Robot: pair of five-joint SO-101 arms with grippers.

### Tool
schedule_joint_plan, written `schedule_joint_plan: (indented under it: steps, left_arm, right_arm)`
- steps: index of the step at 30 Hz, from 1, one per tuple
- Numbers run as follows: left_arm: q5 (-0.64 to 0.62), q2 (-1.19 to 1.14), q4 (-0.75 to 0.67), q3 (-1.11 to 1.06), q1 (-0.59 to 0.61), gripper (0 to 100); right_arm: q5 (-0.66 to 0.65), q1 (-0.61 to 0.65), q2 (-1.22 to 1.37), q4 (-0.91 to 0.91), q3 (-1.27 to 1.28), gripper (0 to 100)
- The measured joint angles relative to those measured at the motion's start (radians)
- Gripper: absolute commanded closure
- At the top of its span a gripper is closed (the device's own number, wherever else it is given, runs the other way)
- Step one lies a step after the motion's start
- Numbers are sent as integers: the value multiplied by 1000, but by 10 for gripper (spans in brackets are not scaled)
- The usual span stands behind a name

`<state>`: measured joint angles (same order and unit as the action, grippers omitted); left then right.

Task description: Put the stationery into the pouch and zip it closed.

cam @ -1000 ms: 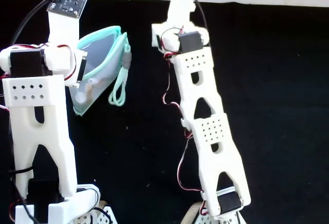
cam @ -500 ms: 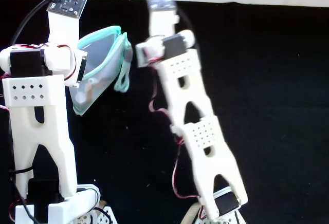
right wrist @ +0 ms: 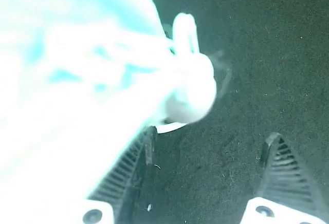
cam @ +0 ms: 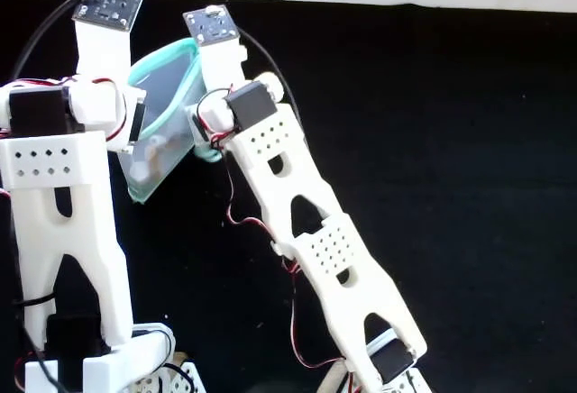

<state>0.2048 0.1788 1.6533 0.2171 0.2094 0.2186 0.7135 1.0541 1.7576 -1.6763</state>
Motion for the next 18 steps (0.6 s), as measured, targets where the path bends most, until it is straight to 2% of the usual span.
schedule_joint_plan:
  steps: [8, 18]
  left_arm:
    - [0, 0, 0, 0, 3, 993]
    - [0, 0, -3, -3, 2, 993]
  right_arm:
    - [2, 17, 38, -2, -2, 678]
    - [3, -38, 239, -187, 2, 678]
